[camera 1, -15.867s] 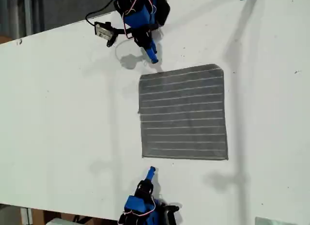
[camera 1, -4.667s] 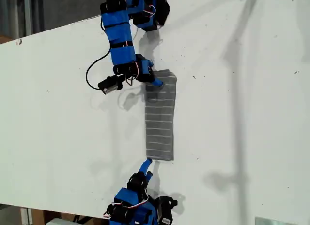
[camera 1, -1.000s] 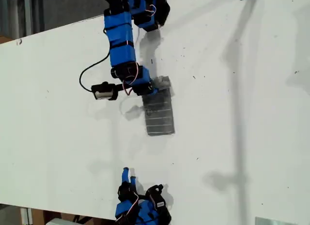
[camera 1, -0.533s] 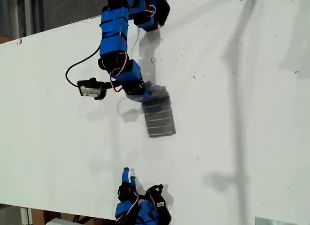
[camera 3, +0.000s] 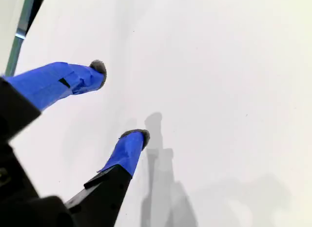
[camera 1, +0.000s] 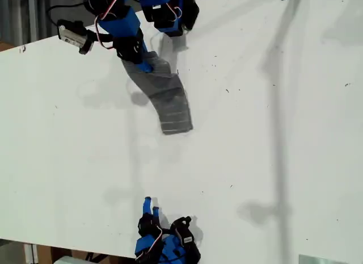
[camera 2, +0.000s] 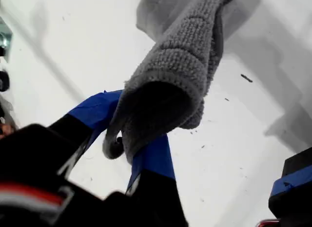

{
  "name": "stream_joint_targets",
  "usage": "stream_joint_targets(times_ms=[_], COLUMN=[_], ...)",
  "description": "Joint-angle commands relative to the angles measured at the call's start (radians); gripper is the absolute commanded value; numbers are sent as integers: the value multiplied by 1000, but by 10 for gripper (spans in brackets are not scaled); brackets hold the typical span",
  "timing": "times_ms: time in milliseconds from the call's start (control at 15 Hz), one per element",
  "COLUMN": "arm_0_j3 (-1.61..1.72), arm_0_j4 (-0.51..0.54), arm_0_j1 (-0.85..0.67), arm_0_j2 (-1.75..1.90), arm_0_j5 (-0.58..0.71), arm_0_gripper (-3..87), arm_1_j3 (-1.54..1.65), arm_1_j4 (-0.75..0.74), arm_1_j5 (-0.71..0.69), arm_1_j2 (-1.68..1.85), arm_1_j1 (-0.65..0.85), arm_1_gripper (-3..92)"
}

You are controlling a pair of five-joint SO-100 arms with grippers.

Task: Grasp corners of a square towel and fold twice.

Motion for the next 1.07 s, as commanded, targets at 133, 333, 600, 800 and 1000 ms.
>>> stream_joint_targets(times_ms=[133, 333, 600, 800, 1000], arm_0_j3=[5, 5, 6, 6, 6], arm_0_j4=[-14, -14, -15, -15, -15], arm_0_j1=[6, 6, 6, 8, 9], arm_0_j2=[5, 5, 5, 5, 5], arm_0_j5=[-3, -3, -2, 0, 0], arm_0_gripper=[226, 225, 223, 222, 221], arm_1_j3=[46, 114, 114, 20, -144], arm_1_j4=[138, 87, -43, -126, -183], arm_1_j5=[12, -31, -140, -229, -281], arm_1_j2=[160, 107, -130, -400, -669], arm_1_j1=[49, 57, 35, -9, -35], arm_1_gripper=[-1, -1, -1, -1, -1])
